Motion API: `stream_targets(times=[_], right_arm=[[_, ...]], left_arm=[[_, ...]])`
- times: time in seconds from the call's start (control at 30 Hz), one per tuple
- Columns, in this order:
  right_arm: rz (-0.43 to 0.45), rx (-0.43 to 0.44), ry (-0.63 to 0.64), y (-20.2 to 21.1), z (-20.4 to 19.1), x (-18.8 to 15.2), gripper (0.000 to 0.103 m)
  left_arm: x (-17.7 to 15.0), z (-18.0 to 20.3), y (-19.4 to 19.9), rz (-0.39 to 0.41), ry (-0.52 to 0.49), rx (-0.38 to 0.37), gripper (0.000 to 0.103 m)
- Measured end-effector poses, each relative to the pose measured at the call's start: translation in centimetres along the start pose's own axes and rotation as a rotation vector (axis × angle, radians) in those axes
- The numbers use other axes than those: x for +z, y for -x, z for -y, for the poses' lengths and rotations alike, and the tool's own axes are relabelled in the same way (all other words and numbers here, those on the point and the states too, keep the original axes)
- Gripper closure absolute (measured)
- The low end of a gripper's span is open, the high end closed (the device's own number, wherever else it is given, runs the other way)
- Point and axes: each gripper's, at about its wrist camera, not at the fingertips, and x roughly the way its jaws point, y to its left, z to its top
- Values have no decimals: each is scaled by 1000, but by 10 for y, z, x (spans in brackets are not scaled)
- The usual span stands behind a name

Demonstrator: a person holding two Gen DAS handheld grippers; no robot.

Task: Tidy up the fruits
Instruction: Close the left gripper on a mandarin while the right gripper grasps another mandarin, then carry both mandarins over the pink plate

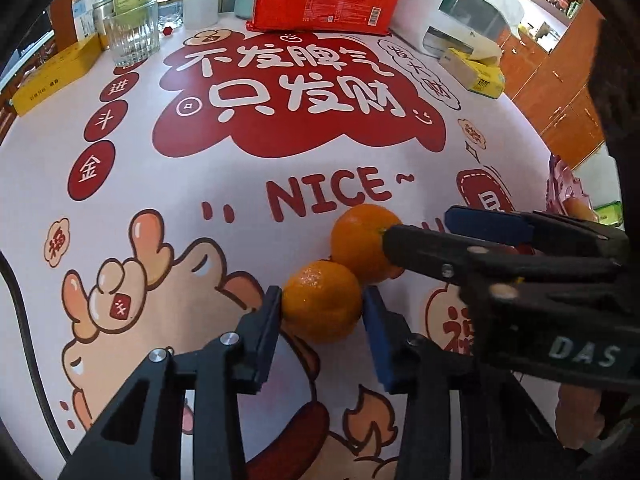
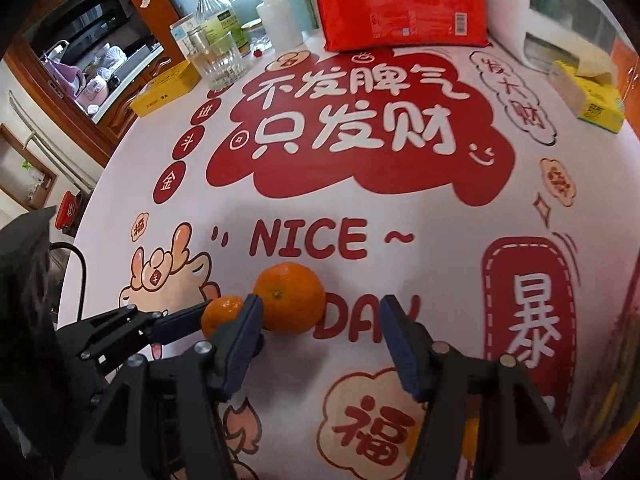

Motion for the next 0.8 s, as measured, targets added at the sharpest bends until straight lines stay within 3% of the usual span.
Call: stream_targets(times=[0.3,0.4,0.63,0.8], right_arm=[[-49,35,28,-25,-12,2,42],[-54,22,44,-32,-18,2,53],[-57,-9,67,-30,-27,1,58],[-14,2,57,-4,-25,-6,59]], left_arm=[[-4,-57,16,15,162,81,65],[-5,-69,19,21,199,89,65],[-6,-64,30,41,194,90,65],[-3,-43,55,80,150,81,65]])
